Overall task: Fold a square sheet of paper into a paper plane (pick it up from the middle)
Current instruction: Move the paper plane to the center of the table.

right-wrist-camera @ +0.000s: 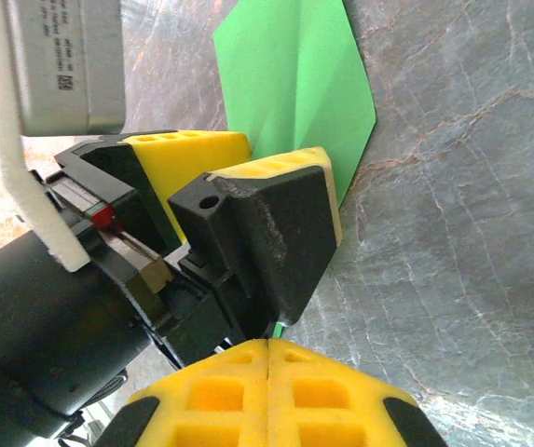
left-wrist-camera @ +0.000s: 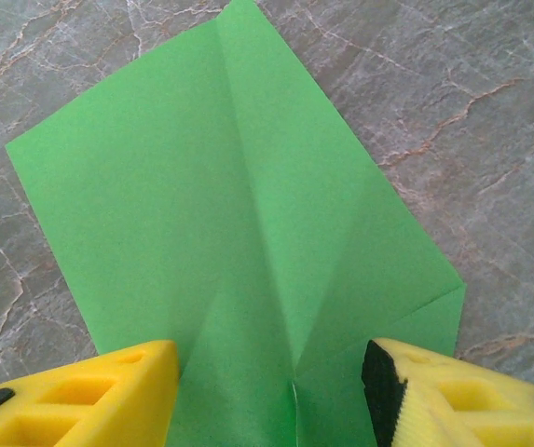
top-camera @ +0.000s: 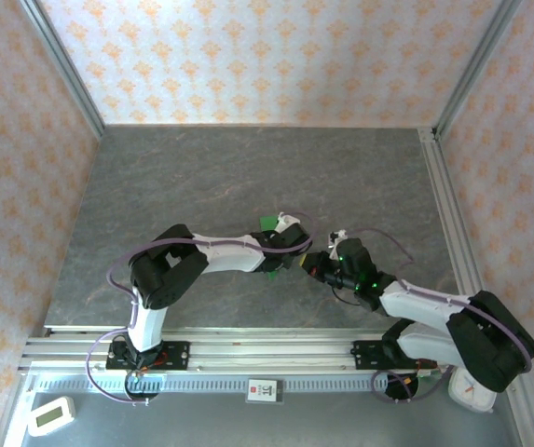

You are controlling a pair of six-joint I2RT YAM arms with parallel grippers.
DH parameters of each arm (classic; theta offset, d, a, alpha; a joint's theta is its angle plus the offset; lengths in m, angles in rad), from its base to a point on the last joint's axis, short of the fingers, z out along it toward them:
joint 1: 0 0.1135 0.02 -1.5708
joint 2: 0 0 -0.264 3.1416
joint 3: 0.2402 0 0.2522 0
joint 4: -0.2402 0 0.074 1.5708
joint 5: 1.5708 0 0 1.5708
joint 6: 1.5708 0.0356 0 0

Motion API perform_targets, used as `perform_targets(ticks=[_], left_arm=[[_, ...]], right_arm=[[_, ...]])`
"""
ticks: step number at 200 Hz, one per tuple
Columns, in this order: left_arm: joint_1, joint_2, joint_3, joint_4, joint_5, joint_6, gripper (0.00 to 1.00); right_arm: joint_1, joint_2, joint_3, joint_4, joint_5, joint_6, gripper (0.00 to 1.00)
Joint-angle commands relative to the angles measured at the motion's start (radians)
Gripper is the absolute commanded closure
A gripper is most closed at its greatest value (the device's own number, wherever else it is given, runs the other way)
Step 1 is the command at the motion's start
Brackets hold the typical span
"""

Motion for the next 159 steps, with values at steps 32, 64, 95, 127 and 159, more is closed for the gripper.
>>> perform_targets(ticks=[32, 64, 95, 127, 159], left_arm=[[0.029, -0.043, 0.024, -0.097, 0.043, 0.022, 0.38], [0.028, -0.099, 0.093, -0.132, 0.091, 0.030, 0.37], [0.029, -0.124, 0.145, -0.161, 0.099, 0.041, 0.35], [0.032, -0.139, 0.169, -0.170, 0.094, 0.044, 0.35], [0.047, -0.147, 0.172, -0.180, 0.074, 0.040, 0.35]], right_arm=[[0.006, -0.032, 0.009, -0.046, 0.023, -0.009, 1.00], [0.006, -0.024, 0.011, -0.044, 0.023, -0.010, 1.00], [0.006, -0.019, 0.012, -0.042, 0.023, -0.010, 1.00], [0.005, -0.016, 0.013, -0.040, 0.023, -0.010, 1.00], [0.005, -0.013, 0.014, -0.041, 0.021, -0.011, 1.00]])
